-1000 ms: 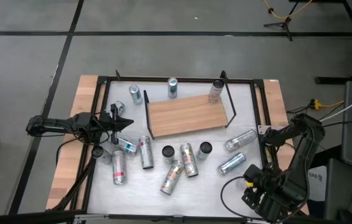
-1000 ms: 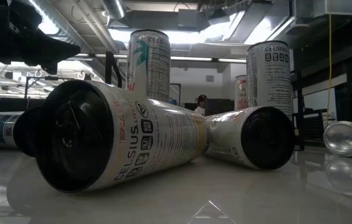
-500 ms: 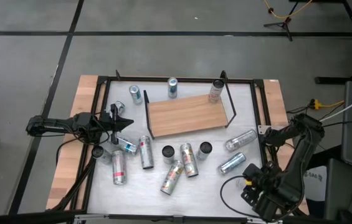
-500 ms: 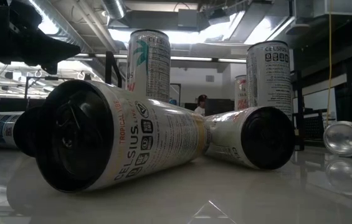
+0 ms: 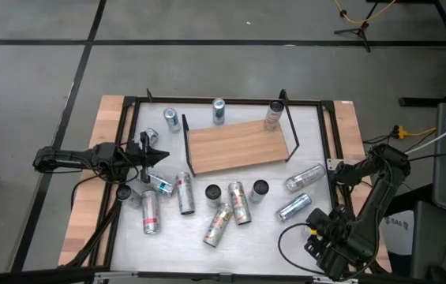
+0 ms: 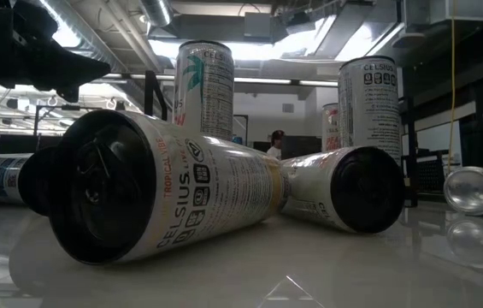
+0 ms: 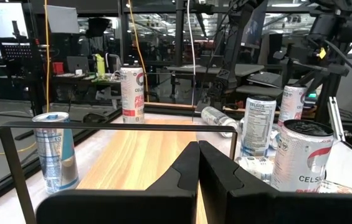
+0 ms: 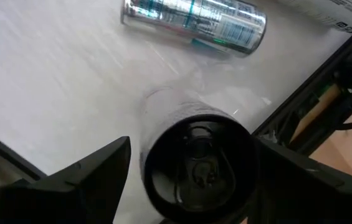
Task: Place canned beverage on shelf
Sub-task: Put the white-pink soda can on the shelf aligned with the other white-pink soda can
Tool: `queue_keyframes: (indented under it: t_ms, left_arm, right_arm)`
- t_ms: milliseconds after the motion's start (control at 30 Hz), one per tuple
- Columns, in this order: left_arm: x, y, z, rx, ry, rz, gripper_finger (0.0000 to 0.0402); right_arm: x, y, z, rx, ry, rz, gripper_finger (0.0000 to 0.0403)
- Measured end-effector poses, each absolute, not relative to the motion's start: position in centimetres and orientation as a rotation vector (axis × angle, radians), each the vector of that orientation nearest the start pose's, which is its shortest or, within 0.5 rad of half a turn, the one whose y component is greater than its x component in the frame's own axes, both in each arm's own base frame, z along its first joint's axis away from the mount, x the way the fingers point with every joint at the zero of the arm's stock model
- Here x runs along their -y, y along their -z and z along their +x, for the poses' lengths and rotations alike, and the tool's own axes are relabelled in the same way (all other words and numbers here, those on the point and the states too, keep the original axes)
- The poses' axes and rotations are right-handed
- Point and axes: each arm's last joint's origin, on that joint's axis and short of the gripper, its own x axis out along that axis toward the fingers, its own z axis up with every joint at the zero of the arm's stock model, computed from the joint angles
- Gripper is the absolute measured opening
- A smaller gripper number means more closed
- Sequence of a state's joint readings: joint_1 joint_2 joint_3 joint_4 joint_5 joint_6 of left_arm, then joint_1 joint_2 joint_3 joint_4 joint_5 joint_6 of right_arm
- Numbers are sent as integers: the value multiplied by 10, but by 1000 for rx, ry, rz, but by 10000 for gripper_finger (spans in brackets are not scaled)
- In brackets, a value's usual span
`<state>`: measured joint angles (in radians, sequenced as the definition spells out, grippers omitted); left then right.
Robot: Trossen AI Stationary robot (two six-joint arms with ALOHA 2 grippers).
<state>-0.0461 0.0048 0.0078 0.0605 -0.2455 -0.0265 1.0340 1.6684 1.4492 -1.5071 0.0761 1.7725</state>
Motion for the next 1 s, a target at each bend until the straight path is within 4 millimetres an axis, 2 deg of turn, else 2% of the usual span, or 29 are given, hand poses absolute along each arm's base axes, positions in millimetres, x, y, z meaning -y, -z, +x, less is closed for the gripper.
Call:
queue_keyframes:
  t_ms: [467,733,867,1000]
  left_arm:
    - [-3,-172,97,66,-199,-35,2]
    - [-3,-172,97,66,-199,-35,2]
    - [-3,-172,97,66,-199,-35,2]
    - [-3,-172,97,66,-200,-35,2]
  right_arm:
    - [-244,-249,145,-1522,647,427,319]
    - [-244,-252,146,-1519,632,438,246]
    - [-244,-260,153,-1535,564,423,243]
    - [-236,-274,168,-1542,485,387,248]
